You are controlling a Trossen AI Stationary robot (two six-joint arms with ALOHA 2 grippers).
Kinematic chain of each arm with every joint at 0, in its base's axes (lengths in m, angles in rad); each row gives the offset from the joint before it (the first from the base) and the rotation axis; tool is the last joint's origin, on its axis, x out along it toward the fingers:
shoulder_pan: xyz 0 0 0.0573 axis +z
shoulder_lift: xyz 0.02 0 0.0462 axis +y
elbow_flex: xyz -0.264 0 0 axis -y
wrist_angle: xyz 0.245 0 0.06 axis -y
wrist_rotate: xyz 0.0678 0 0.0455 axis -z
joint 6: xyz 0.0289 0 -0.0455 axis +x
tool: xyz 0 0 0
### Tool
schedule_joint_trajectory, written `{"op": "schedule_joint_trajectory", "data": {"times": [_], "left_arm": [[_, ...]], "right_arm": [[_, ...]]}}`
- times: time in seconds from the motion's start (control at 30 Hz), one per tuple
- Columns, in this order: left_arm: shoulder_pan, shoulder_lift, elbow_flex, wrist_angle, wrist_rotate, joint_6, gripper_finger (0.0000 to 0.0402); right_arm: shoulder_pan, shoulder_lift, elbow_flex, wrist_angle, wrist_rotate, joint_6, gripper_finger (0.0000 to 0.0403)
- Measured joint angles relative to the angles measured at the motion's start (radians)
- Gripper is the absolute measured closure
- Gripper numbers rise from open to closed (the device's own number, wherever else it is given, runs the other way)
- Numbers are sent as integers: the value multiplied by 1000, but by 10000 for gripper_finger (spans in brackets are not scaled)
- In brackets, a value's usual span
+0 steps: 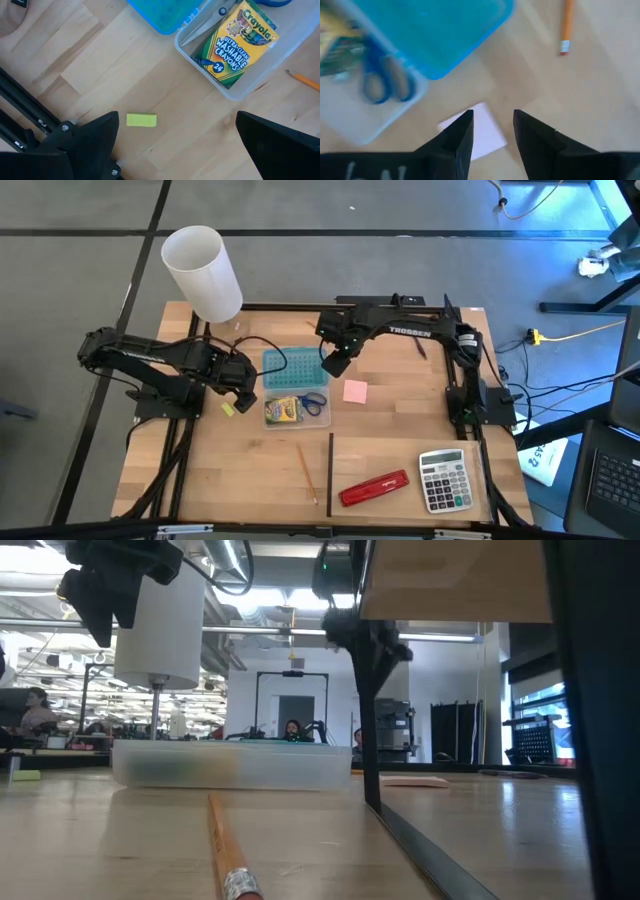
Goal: Pack school essentials
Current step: Put the top orange pencil into the blue supply box
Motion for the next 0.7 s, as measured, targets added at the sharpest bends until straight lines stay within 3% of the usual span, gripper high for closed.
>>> {"op": "schedule_joint_trajectory", "data": {"times": [0.17, 0.33, 0.7], "left_arm": [[0, 0, 0, 2, 0, -26, 7], [0, 0, 0, 25, 0, -26, 7], [0, 0, 0, 90, 0, -25, 7]], "right_arm": [[-26, 0, -76, 92, 22, -53, 262], [-68, 0, -144, 210, -30, -57, 262], [-97, 0, -270, 310, 61, -60, 262]]}}
